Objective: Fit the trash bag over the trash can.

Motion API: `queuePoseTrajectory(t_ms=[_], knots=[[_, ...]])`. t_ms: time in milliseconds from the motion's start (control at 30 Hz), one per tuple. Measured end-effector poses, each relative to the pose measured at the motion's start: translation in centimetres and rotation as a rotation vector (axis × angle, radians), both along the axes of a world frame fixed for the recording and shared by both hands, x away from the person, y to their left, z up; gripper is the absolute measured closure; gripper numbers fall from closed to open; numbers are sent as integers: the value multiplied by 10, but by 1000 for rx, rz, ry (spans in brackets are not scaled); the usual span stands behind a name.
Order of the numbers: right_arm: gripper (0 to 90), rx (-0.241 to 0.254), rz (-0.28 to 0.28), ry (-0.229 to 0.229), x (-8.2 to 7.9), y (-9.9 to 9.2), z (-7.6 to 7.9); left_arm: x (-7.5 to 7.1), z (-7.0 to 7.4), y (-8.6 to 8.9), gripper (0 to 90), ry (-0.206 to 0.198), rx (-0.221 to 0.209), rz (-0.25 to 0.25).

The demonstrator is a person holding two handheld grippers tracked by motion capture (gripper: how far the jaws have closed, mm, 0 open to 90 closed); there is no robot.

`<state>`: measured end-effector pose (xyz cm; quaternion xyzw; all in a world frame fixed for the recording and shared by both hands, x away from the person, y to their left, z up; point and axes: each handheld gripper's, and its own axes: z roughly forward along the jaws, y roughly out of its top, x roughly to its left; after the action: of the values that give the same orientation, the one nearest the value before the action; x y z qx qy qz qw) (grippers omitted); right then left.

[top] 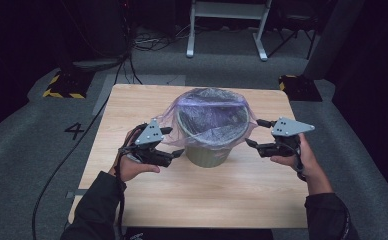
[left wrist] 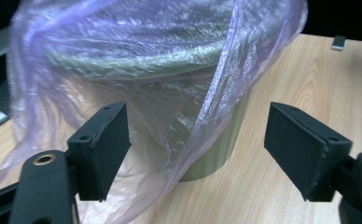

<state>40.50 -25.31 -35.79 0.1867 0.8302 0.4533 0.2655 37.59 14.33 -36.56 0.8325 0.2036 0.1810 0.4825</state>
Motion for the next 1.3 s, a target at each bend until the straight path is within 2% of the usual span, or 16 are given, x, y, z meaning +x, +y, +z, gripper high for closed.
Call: queuePoseTrajectory(t_ms=[67, 200, 267, 300, 367, 467, 567, 667, 767, 900, 933, 1000, 1067, 1167, 1233, 1300], knots=[[398, 6, 20, 16, 3, 2, -3, 5, -3, -4, 296, 11, -2, 11], [712, 11, 63, 39, 5, 5, -10, 12, -9, -5, 699, 8, -11, -20], [820, 5, 80, 36, 4, 8, -15, 14, -13, -4, 835, -1, -16, -27], [867, 2, 89, 36, 3, 9, -18, 15, -16, -4, 885, 1, -13, -31], [898, -1, 106, 31, 2, 11, -23, 15, -18, -4, 897, 3, -12, -40], [900, 12, 121, 38, -1, 10, -27, 15, -29, -9, 898, 21, 14, -56], [900, 20, 126, 45, -1, 11, -30, 15, -36, -14, 898, 25, 68, -68], [900, -12, 127, 55, -1, 14, -39, 17, -44, -18, 897, 33, 117, -64], [891, -27, 117, 91, 1, 14, -55, 20, -55, -16, 879, 61, 124, -41], [753, -9, 99, 108, 4, 10, -63, 23, -57, -10, 724, 78, 95, -2], [643, 3, 101, 109, 3, 8, -63, 22, -55, -4, 615, 71, 68, 32], [598, 27, 100, 112, 2, 3, -60, 19, -51, 4, 495, 68, 33, 51], [494, 53, 109, 111, -1, -4, -57, 14, -47, 14, 388, 60, 4, 58], [407, 81, 93, 90, -7, -17, -51, 6, -41, 29, 290, 29, -17, 81], [395, 89, 80, 79, -8, -21, -48, 4, -38, 36, 273, 18, -31, 86], [367, 134, 43, 42, -11, -36, -37, 4, -30, 51, 267, -2, -78, 126]])
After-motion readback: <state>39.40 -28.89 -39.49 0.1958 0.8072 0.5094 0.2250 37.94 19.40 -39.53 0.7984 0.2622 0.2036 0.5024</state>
